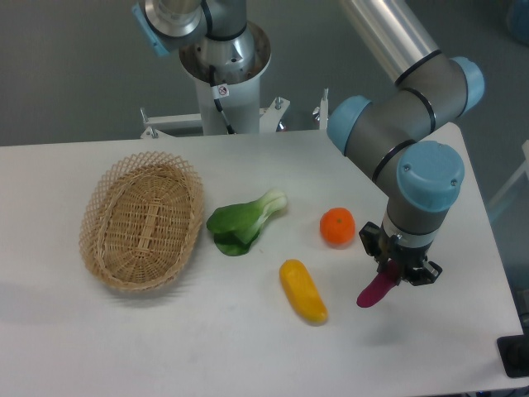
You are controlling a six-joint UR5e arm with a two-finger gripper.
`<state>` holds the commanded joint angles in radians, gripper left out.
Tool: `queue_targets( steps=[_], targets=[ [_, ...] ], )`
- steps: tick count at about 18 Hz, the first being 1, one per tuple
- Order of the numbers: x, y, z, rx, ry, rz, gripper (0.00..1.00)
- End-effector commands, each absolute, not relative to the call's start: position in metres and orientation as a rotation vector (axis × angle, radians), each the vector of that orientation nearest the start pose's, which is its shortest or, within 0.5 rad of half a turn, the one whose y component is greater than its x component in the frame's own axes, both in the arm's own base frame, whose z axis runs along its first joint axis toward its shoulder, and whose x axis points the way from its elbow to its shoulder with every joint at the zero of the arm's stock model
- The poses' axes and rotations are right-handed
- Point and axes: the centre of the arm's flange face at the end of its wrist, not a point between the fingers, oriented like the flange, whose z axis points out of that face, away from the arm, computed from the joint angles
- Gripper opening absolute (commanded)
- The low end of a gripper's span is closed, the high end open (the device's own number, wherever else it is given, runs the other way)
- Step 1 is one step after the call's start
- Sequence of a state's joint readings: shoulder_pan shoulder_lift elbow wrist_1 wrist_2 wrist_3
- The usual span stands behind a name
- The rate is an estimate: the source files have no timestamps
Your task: Place the sweet potato in the basket
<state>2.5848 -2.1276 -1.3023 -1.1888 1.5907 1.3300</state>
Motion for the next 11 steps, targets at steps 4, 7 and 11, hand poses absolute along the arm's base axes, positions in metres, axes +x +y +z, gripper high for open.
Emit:
queue_targets(
  steps=[4,7,11],
  targets=[
    [-0.5317,0.4868,0.3212,-3.084,0.485,0.145,0.34],
    [-0.5317,0.4868,0.3212,-3.085,0.475,0.145,0.34],
    [-0.5316,0.4878,0.3227,-3.085,0.475,0.151,0.34]
  ],
)
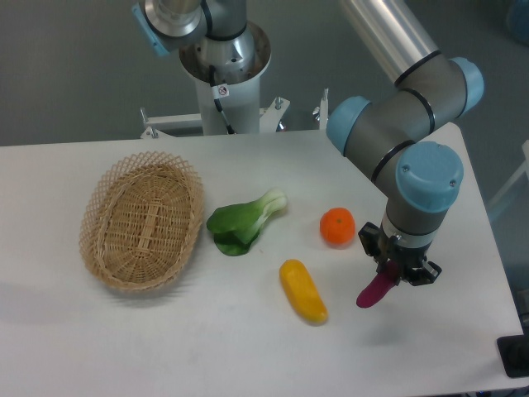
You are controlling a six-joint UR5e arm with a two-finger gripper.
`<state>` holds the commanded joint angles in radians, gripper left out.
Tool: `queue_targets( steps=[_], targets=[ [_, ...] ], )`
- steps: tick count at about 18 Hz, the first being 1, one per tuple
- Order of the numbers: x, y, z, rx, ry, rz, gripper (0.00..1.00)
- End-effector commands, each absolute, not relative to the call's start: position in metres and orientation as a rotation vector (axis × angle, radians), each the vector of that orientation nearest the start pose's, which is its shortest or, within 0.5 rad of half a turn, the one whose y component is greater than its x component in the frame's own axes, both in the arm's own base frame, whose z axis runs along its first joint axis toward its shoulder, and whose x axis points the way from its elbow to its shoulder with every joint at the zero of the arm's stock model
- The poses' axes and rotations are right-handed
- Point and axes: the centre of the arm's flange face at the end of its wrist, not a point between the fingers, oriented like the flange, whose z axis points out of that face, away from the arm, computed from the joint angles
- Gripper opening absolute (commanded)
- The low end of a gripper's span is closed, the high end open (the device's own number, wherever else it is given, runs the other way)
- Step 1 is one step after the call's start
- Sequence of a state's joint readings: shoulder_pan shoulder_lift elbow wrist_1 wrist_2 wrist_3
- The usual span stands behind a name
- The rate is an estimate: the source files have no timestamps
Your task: Place the sweet potato in the basket
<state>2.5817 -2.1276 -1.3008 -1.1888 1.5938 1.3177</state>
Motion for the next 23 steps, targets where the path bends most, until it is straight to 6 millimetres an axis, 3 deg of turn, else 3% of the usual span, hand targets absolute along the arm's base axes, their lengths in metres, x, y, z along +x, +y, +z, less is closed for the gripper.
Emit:
queue_targets(
  steps=[7,11,14,23],
  targets=[
    [-0.516,0.491,0.315,-3.085,0.481,0.114,0.33],
    [-0.494,0.509,0.317,-3.069,0.542,0.107,0.33],
    [-0.470,0.520,0.318,-3.064,0.589,0.097,0.33],
    [-0.395,0.515,0.320,-3.051,0.697,0.025,0.33]
  ],
)
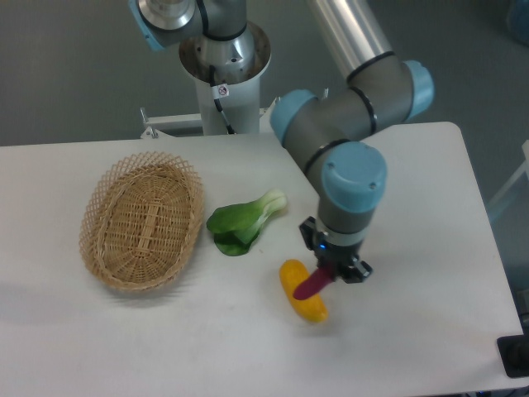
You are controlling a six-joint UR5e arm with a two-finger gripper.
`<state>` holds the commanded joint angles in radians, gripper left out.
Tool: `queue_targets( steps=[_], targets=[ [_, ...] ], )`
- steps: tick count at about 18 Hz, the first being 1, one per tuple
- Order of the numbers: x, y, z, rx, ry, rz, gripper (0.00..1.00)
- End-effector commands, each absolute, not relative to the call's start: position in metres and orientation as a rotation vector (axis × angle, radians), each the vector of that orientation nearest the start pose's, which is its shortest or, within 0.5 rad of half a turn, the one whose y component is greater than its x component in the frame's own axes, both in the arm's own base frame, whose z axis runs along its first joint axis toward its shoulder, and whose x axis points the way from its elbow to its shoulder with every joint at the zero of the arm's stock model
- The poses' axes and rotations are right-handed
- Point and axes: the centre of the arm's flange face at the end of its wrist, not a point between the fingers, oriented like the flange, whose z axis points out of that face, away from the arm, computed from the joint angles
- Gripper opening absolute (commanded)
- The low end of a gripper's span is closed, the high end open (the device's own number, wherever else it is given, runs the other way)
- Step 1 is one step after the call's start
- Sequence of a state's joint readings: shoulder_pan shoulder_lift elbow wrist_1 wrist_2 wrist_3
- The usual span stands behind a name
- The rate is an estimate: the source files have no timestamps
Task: Place the sweet potato in the basket
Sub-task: 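Carry the held sweet potato over the bok choy toward the wicker basket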
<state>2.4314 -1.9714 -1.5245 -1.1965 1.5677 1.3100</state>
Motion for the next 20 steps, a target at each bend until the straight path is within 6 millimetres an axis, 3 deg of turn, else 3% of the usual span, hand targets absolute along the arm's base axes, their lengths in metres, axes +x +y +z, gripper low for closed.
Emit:
queue_targets(
  steps=[3,11,18,20],
  targets=[
    [-0.354,0.517,0.321,-3.037,0.775,0.010,0.33],
    [-0.281,0.539,0.336,-2.984,0.933,0.024,0.33],
    [-0.244,0.512,0.318,-2.998,0.967,-0.045,0.33],
    [-0.228,0.513,0.313,-2.993,1.004,-0.054,0.33]
  ],
)
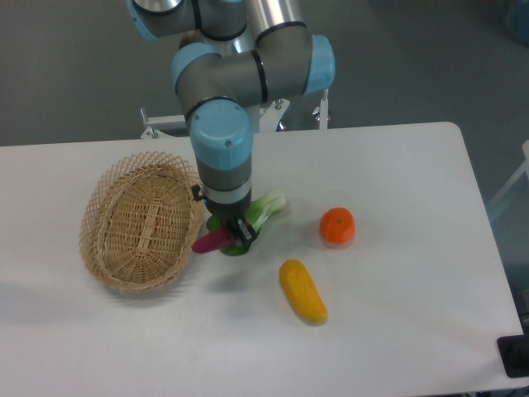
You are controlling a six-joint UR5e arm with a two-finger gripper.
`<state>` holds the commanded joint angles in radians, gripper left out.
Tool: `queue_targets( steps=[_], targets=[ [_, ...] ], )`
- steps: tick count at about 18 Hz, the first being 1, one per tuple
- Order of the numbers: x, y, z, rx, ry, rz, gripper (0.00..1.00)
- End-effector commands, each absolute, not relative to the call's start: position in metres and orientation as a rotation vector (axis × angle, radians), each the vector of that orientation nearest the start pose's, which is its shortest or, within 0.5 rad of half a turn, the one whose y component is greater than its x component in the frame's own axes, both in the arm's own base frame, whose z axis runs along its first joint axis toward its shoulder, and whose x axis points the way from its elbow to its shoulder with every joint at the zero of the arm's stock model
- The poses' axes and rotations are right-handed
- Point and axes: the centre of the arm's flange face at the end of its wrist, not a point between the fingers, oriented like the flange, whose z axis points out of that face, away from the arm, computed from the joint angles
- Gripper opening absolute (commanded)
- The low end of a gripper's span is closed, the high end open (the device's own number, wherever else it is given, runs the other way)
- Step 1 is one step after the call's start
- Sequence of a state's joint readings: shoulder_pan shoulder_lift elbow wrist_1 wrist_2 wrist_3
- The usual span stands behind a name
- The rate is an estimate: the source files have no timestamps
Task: Place the sweet potato in the basket
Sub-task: 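Carry the held sweet potato over the bok choy toward the wicker basket, then lower the sweet potato into the basket and open the gripper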
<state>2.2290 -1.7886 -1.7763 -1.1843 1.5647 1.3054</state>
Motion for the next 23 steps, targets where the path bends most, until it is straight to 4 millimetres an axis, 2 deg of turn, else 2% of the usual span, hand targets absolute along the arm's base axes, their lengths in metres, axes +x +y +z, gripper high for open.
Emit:
queue_targets(
  steps=[2,5,10,12,16,21,23],
  targets=[
    [-0.225,0.514,0.310,-2.997,1.003,-0.064,0.33],
    [-0.202,0.523,0.303,-3.006,1.006,-0.075,0.34],
    [-0.171,0.525,0.288,-3.007,1.081,-0.117,0.34],
    [-0.161,0.522,0.273,-3.013,1.106,-0.157,0.34],
    [-0.147,0.527,0.269,-3.002,1.149,-0.169,0.35],
    [-0.139,0.533,0.260,-2.999,1.180,-0.183,0.47],
    [-0.138,0.534,0.259,-2.998,1.185,-0.185,0.59]
  ],
)
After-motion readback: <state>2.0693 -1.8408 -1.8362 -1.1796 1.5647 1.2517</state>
